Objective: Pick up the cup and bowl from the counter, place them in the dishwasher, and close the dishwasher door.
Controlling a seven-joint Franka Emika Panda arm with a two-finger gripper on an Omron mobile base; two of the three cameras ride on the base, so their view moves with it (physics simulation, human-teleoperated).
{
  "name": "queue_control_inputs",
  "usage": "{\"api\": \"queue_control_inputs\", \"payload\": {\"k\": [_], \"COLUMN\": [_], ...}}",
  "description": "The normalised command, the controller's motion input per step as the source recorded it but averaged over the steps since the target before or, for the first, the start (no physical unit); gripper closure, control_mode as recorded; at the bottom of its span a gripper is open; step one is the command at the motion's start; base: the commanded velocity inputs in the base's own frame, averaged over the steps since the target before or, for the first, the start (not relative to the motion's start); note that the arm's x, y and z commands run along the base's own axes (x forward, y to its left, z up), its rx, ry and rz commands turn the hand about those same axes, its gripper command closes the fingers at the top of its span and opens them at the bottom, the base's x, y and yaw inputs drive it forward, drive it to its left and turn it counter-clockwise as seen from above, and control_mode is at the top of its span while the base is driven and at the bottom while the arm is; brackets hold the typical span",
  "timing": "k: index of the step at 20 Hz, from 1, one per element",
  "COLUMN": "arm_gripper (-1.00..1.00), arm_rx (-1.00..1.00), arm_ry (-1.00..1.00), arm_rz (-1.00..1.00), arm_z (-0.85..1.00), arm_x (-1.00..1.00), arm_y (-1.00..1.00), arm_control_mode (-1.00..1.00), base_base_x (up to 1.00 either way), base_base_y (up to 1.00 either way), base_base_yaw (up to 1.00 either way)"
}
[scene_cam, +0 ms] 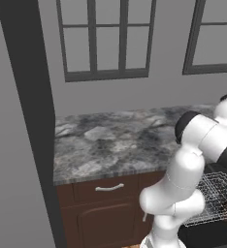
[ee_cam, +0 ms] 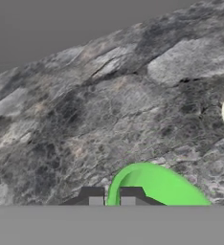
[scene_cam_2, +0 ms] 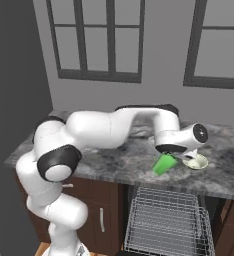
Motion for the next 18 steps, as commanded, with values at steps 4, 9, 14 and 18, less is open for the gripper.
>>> {"api": "queue_control_inputs", "payload": {"k": [4, 9, 14, 18], "arm_gripper": [1.00, 1.00, 1.00, 1.00], "arm_rx": [0.03, 0.05, 0.04, 0.03], "arm_ry": [-0.03, -0.02, -0.01, 0.00], "arm_rz": [0.00, 0.00, 0.00, 0.00], "arm_z": [0.00, 0.00, 0.00, -0.02], "arm_x": [-0.71, -0.72, -0.59, -0.45], "arm_y": [0.18, 0.19, 0.15, 0.12], "arm_control_mode": [-1.00, -1.00, -1.00, -1.00], "base_base_x": [0.00, 0.00, 0.00, 0.00], "base_base_y": [0.00, 0.00, 0.00, 0.00], "base_base_yaw": [0.00, 0.00, 0.00, 0.00]}}
